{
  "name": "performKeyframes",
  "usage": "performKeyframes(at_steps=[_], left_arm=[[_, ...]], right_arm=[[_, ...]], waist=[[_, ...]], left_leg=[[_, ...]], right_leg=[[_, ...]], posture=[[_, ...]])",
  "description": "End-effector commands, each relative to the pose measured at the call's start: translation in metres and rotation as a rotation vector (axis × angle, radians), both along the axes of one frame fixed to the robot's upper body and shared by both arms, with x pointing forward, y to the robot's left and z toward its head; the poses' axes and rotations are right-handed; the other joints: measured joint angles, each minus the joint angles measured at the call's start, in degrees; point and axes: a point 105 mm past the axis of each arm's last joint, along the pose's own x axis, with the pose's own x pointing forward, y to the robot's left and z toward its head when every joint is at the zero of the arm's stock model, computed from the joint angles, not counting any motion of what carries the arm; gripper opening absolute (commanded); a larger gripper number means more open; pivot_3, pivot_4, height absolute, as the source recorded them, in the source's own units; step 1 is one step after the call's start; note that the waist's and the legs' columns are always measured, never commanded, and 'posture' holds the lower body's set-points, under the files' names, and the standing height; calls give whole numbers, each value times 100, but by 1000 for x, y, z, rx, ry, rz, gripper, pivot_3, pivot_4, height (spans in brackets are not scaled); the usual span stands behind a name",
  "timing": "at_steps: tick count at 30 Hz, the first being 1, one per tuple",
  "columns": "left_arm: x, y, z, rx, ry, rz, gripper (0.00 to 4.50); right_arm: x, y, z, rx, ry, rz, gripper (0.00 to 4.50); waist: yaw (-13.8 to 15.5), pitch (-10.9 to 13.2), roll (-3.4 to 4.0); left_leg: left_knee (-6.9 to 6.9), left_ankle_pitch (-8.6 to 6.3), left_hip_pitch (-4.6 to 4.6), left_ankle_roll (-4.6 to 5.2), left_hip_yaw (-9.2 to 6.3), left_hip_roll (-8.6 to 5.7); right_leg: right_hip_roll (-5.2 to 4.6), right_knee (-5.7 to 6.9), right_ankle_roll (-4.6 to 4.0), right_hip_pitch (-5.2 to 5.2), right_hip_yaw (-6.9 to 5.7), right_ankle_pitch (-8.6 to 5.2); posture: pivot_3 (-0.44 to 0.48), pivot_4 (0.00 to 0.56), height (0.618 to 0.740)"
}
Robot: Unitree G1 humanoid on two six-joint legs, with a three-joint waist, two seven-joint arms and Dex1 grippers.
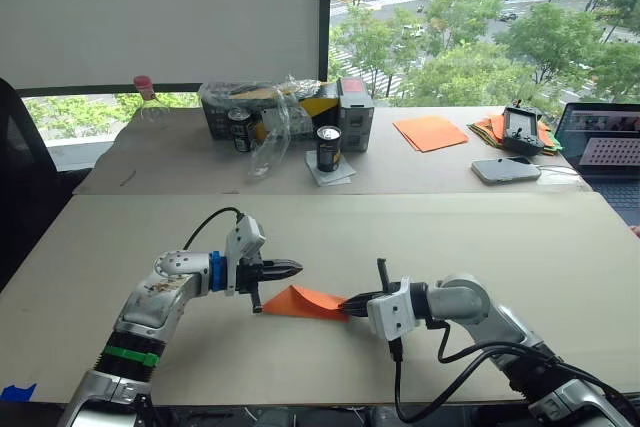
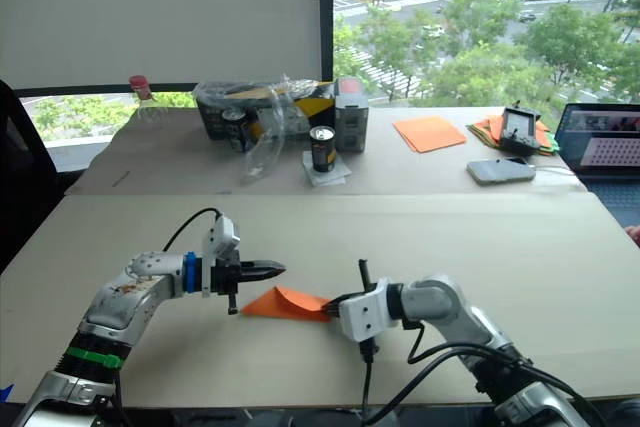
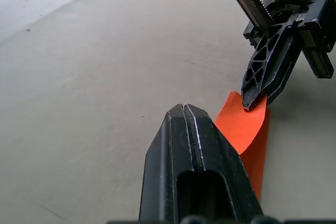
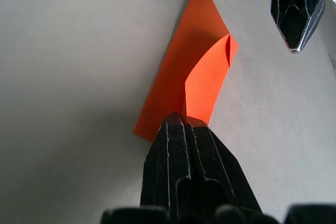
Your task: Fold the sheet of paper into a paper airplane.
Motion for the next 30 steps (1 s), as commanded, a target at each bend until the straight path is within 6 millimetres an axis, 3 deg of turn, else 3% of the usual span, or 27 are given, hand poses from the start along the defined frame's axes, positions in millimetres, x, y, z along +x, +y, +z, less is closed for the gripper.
performKeyframes(at_steps=[1,7,15,20,21,27,30], left_arm=[[5,-2,-17,96,-25,8,0],[-12,-7,-42,181,-10,-89,0],[-15,-11,-50,175,-5,-84,0],[-16,-10,-55,187,-14,-75,0],[-16,-10,-56,189,-16,-75,0],[-21,-11,-61,195,-14,-79,0],[-21,-11,-61,193,-14,-77,0]], right_arm=[[4,-12,-16,-90,38,-64,25],[3,-14,-15,-83,59,-81,25],[1,-16,-9,-87,53,-91,25],[-2,-17,-1,-18,169,-148,25],[-4,-17,1,-13,182,-149,622],[-17,-24,26,46,295,-186,2596],[-16,-23,50,178,389,-249,2596]], waist=[[0,0,0],[5,-3,-1],[23,-18,0],[57,-21,2],[68,-21,2],[97,-22,3],[105,-23,5]], left_leg=[[0,0,0,0,1,0],[-1,0,-2,0,2,0],[-1,-1,-1,1,2,-2],[0,-1,-1,2,2,-4],[1,-1,-1,2,2,-5],[-6,-5,-2,7,2,-4],[-6,-5,-8,8,1,-2]], right_leg=[[0,0,0,0,1,0],[0,-1,0,-3,1,0],[-2,-3,2,1,3,-1],[-4,-5,2,4,3,-1],[-5,-6,2,3,3,-1],[-5,-17,5,3,2,-3],[-6,-21,4,1,2,-3]], posture=[[0,150,670],[0,150,670],[0,150,670],[0,150,670],[0,150,670],[0,150,670],[0,150,670]])
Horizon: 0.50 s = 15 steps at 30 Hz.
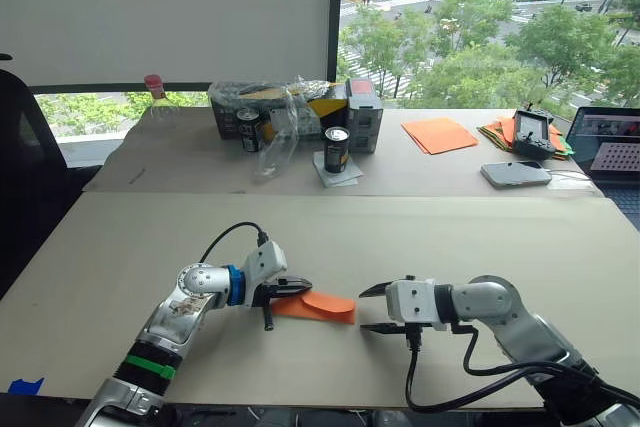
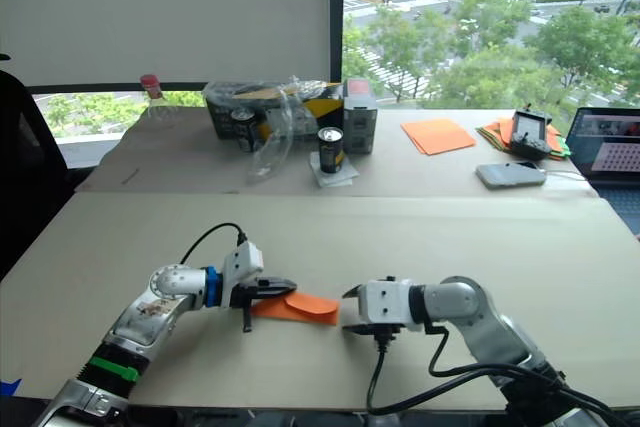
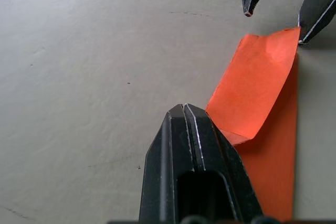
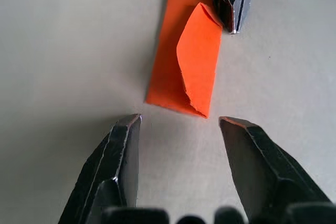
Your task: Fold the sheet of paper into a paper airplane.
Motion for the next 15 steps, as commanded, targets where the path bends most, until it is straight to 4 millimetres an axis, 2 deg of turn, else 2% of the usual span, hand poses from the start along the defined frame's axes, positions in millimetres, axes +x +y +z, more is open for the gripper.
performKeyframes(at_steps=[1,4,5,8,11,15], left_arm=[[-13,2,-30,74,101,-12,0],[-13,2,-30,74,100,-9,0],[-11,1,-30,72,99,-3,0],[-10,2,-30,70,98,6,0],[-10,2,-30,74,97,4,0],[-13,2,-23,49,128,3,0]], right_arm=[[5,6,40,165,33,-71,2596],[12,9,50,216,41,-126,2596],[16,15,48,238,59,-149,2077],[23,31,38,262,88,-194,1072],[22,43,14,211,157,-231,37],[20,50,-8,216,247,-287,37]], waist=[[2,-1,2],[10,-1,2],[13,-1,2],[19,-3,3],[26,-3,3],[21,-4,3]], left_leg=[[1,0,-1,0,0,0],[2,0,0,0,0,0],[1,0,0,0,0,0],[-8,0,0,0,-2,1],[-9,0,0,0,-3,0],[-7,0,0,0,-2,-3]], right_leg=[[-2,0,0,-1,1,0],[-2,0,-1,1,0,1],[-2,-2,0,1,0,0],[-1,-8,-1,-1,-3,1],[-1,-8,-1,-1,-4,1],[-2,-10,-1,-2,-3,1]], posture=[[0,150,670],[0,150,670],[0,150,670],[0,150,670],[0,150,670],[0,150,670]])
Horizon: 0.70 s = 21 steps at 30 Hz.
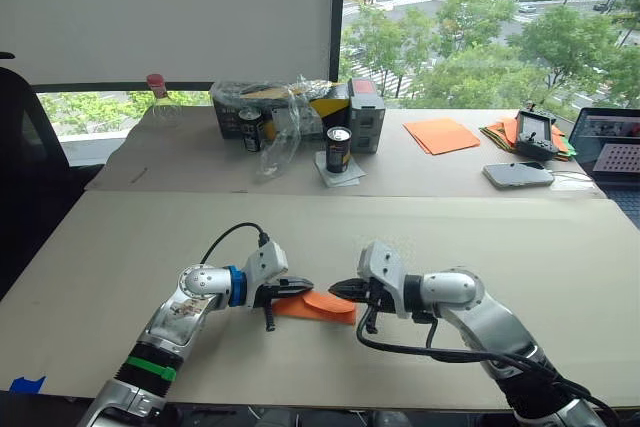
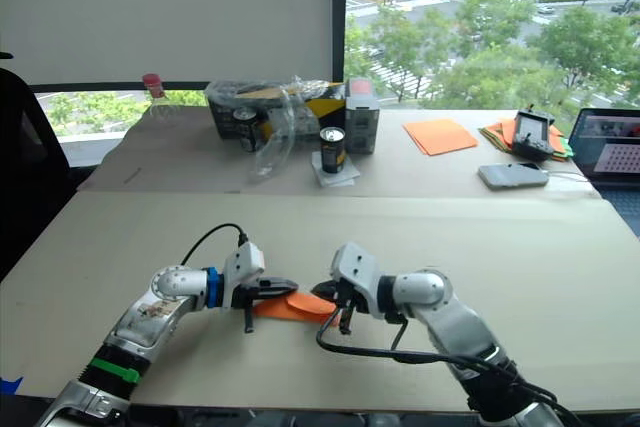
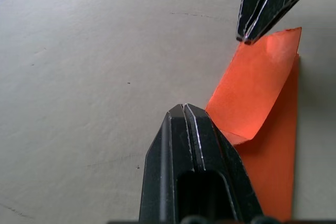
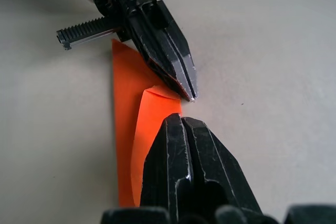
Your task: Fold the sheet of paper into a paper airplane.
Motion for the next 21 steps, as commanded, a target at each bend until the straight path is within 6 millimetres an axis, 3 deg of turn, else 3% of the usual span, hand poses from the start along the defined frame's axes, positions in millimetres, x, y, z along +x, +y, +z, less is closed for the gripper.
performKeyframes(at_steps=[1,5,9,17,21], left_arm=[[-14,4,-22,46,132,1,0],[-17,0,-14,-17,173,9,0],[-23,-7,-22,-17,200,-4,0],[-17,-8,-31,10,198,38,0],[-3,9,-40,114,223,147,0]], right_arm=[[1,1,-9,1,31,-49,37],[2,-8,-21,-18,63,-71,37],[1,-15,-35,-55,82,-72,37],[2,-13,-35,-40,62,-78,37],[12,-9,-31,2,42,-117,37]], waist=[[-11,0,1],[-52,-1,2],[-53,-2,3],[-18,-8,9],[-8,-13,7]], left_leg=[[-1,0,0,0,0,0],[-2,0,2,0,0,0],[-4,0,12,0,-1,0],[-31,-3,105,3,-12,5],[-32,-3,118,4,-14,5]], right_leg=[[0,1,0,-1,0,0],[1,0,0,0,0,0],[1,0,1,9,-2,0],[3,-49,7,102,-16,-4],[5,-54,11,113,-18,-3]], posture=[[0,150,670],[0,150,670],[0,150,670],[0,150,670],[0,150,670]])
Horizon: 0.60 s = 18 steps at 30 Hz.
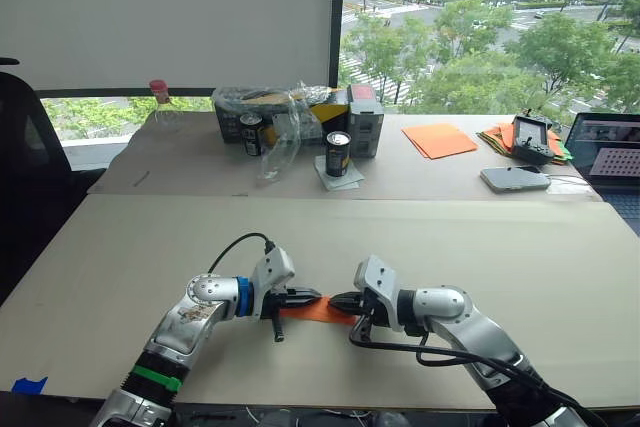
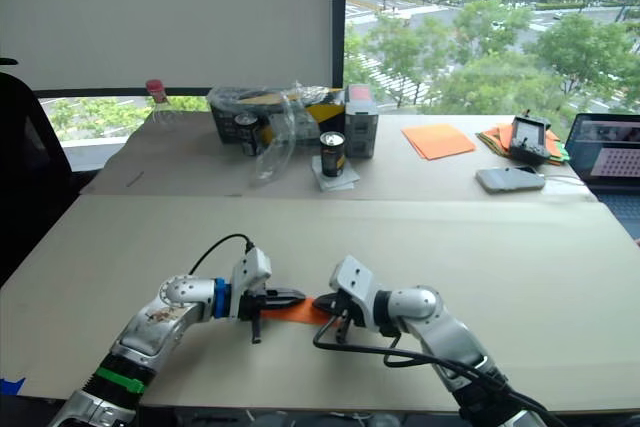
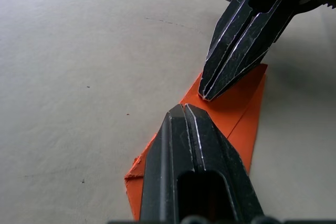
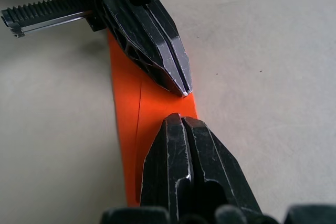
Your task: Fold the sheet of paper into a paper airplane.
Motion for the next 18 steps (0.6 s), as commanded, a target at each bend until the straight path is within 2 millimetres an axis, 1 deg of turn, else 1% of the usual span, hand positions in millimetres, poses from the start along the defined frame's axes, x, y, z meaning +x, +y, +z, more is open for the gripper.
performKeyframes(at_steps=[1,4,8,11,15,16,18], left_arm=[[3,23,-32,167,98,92,0],[3,25,-29,168,100,85,0],[2,25,-29,174,102,82,0],[-1,25,-32,180,107,79,0],[-3,24,-34,176,111,77,0],[-3,23,-34,175,111,76,0],[-3,22,-35,173,111,75,0]], right_arm=[[10,-4,-11,-17,13,-65,37],[13,3,-13,-15,15,-63,37],[12,6,-18,-27,25,-56,37],[10,-3,-22,-53,29,-66,37],[5,-18,-21,-63,26,-93,37],[3,-23,-22,-72,27,-101,37],[2,-38,-23,-92,37,-151,37]], waist=[[-7,-5,3],[-35,-13,14],[-87,-19,16],[-102,-23,18],[-89,-26,18],[-86,-26,18],[-84,-26,18]], left_leg=[[0,0,7,0,0,1],[-1,0,17,0,1,5],[-8,0,20,0,0,10],[-11,0,21,0,0,10],[-18,-1,19,-1,0,8],[-19,-1,18,0,0,7],[-19,-3,17,3,1,5]], right_leg=[[1,0,1,4,1,0],[4,0,30,13,2,-16],[8,1,29,13,2,-16],[7,0,24,13,3,-13],[5,-7,24,13,3,-13],[4,-10,23,12,2,-13],[2,-13,23,13,3,-13]], posture=[[0,150,670],[0,150,670],[0,150,670],[0,150,670],[0,150,670],[0,150,670],[0,150,670]])
